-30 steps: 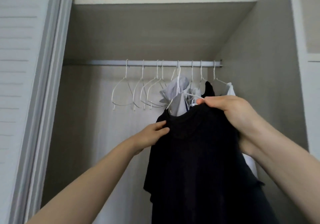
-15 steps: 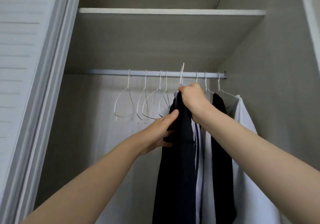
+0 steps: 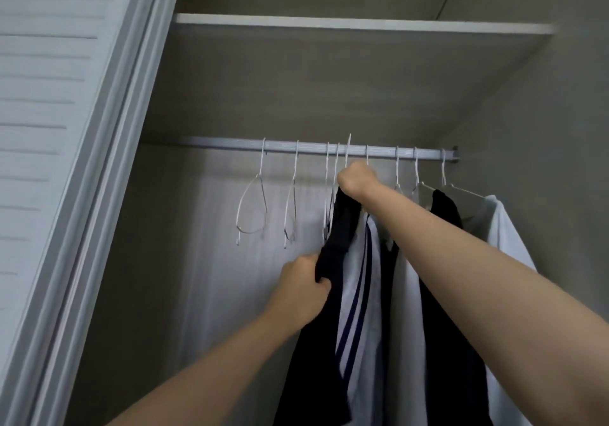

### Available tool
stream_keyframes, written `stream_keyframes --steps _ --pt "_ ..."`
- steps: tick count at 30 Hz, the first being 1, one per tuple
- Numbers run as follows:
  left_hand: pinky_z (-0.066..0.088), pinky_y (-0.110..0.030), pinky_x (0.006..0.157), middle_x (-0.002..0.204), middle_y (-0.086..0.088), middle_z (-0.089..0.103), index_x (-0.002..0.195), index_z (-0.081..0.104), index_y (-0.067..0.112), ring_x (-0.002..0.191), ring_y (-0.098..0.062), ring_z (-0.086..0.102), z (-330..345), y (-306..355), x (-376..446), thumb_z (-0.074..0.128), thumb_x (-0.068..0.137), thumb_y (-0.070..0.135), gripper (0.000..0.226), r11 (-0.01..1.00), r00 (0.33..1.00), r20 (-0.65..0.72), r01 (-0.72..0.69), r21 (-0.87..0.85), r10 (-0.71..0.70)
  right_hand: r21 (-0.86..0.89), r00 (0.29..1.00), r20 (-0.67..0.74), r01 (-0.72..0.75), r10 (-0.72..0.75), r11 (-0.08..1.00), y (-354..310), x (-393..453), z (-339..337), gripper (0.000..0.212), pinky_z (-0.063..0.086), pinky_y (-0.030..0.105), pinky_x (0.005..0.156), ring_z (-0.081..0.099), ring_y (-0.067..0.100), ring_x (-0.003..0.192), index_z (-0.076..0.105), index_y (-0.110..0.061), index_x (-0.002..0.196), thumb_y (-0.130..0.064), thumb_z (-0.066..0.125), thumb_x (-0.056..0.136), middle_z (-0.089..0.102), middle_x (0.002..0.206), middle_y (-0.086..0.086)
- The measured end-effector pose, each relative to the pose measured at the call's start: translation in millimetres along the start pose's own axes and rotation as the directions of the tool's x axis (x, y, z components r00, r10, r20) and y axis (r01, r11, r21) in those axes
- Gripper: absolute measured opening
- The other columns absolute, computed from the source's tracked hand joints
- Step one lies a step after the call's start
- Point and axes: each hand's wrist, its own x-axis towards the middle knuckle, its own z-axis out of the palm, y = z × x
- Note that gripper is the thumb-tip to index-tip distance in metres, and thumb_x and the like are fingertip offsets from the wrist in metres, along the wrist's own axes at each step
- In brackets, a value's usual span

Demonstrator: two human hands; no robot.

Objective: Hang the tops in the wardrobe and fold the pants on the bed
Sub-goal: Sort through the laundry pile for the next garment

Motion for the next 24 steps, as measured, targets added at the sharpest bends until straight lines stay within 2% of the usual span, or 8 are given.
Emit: stream_keyframes --steps 3,6,9,13,16,18,21,24 --pt "0.055 -0.039 0.076 0.091 -0.016 0.07 0.095 0.065 0.001 0.08 -0.029 0.066 -0.7 -16.0 -6.9 0.052 0.095 0.011 0.016 1.0 1.0 0.009 0.018 0.023 -0.018 -0.155 0.999 0.031 -0.01 0.015 0.988 4.9 3.0 7.7 0.019 0.039 0.028 0.077 0.056 0.034 0.11 0.057 -0.003 0.1 -0.01 0.04 0.097 0.059 0.117 0.018" --pt "0.048 -0.032 0.067 0.086 -0.021 0.069 0.083 0.063 -0.001 0.068 -0.021 0.057 -1.7 -28.0 -16.8 0.053 0.098 0.015 0.023 0.999 1.0 0.021 0.005 0.037 -0.005 -0.219 1.0 -0.011 -0.009 0.007 0.976 16.4 -1.4 13.6 0.023 0.036 0.026 0.073 0.057 0.035 0.111 0.06 0.002 0.109 -0.009 0.047 0.095 0.062 0.119 0.02" --pt "0.049 -0.037 0.071 0.084 -0.021 0.068 0.084 0.062 -0.006 0.068 -0.021 0.057 -0.9 -35.3 -25.8 0.054 0.099 0.015 0.027 1.0 0.999 0.032 -0.021 0.017 0.02 -0.121 0.995 -0.069 0.067 -0.076 0.99 32.7 -16.7 18.7 0.029 0.035 0.028 0.072 0.056 0.038 0.099 0.05 0.006 0.115 -0.012 0.051 0.093 0.062 0.109 0.023" --pt "0.048 -0.035 0.065 0.075 -0.017 0.065 0.079 0.059 -0.006 0.062 -0.012 0.053 1.5 -41.7 -35.3 0.055 0.098 0.018 0.031 1.0 1.0 0.002 -0.025 0.001 0.025 -0.032 0.967 -0.147 0.206 -0.209 0.978 46.9 -58.0 27.8 0.035 0.03 0.031 0.059 0.049 0.023 0.068 0.038 0.0 0.125 -0.011 0.045 0.093 0.05 0.081 0.007" --pt "0.038 -0.014 0.05 0.058 0.014 0.058 0.068 0.059 0.014 0.05 0.004 0.05 2.8 -40.6 -43.8 0.058 0.097 0.016 0.029 0.998 1.0 -0.004 0.012 -0.058 -0.012 0.031 0.959 -0.132 0.258 -0.252 0.966 56.3 -87.4 33.4 0.048 0.037 0.03 0.073 0.057 0.035 0.1 0.032 -0.004 0.136 -0.009 0.049 0.091 0.057 0.112 0.019" --pt "0.035 -0.011 0.049 0.053 0.018 0.054 0.064 0.056 0.022 0.049 0.006 0.049 4.3 -38.8 -51.6 0.06 0.096 0.014 0.033 0.997 1.0 -0.014 0.014 -0.069 -0.015 0.064 0.958 -0.123 0.27 -0.261 0.961 63.0 -107.1 35.2 0.052 0.038 0.03 0.083 0.053 0.035 0.113 0.031 -0.006 0.137 -0.009 0.053 0.09 0.054 0.126 0.02" --pt "0.035 -0.012 0.048 0.052 0.017 0.054 0.064 0.054 0.022 0.048 0.005 0.047 2.3 -32.1 -69.0 0.061 0.095 0.013 0.033 0.999 0.999 -0.004 0.032 -0.013 -0.032 0.136 0.96 -0.095 0.273 -0.261 0.952 70.9 -134.7 32.6 0.059 0.04 0.029 0.093 0.052 0.03 0.117 0.029 -0.009 0.139 -0.012 0.057 0.088 0.049 0.134 0.015" --pt "0.032 -0.008 0.047 0.049 0.022 0.054 0.065 0.052 0.033 0.048 0.007 0.05 -4.2 -24.7 -91.6 0.062 0.094 0.013 0.036 0.997 0.999 0.019 0.049 0.065 -0.05 0.204 0.962 -0.073 0.271 -0.261 0.941 76.7 -161.7 29.2 0.06 0.045 0.044 0.098 0.053 0.025 0.116 0.029 -0.014 0.141 -0.017 0.057 0.088 0.046 0.137 0.009"
